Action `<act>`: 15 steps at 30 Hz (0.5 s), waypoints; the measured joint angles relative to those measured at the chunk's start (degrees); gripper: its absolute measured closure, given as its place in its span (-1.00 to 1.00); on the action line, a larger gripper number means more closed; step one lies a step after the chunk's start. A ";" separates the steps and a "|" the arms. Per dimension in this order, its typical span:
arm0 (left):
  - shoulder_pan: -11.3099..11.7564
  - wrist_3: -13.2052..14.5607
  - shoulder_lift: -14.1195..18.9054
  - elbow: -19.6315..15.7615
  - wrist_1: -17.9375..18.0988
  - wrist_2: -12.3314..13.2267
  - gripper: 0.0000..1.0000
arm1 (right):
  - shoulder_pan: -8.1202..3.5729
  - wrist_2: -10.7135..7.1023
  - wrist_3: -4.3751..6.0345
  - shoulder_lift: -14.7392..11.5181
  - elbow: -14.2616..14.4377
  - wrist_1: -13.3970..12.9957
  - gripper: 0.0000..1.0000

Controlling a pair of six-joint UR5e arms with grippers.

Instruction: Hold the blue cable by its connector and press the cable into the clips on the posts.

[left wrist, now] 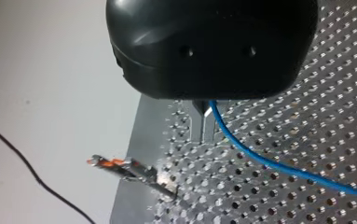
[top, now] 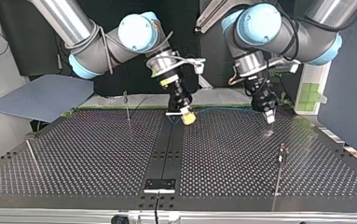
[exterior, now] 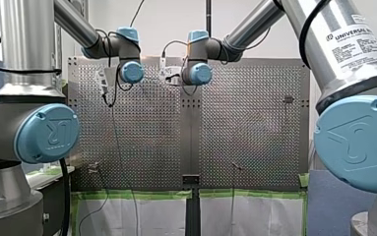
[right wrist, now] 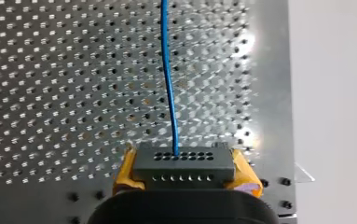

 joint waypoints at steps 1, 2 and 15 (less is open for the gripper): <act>0.18 0.00 0.00 0.18 -0.13 0.04 1.00 | 0.01 -0.13 0.03 0.00 -0.49 0.19 1.00; 0.38 0.00 0.00 0.33 -0.25 0.08 1.00 | 0.03 -0.25 0.04 0.00 -0.88 0.36 1.00; 2.96 0.00 0.11 2.12 -2.57 0.44 1.00 | 0.26 -1.46 0.15 0.12 -7.40 1.52 1.00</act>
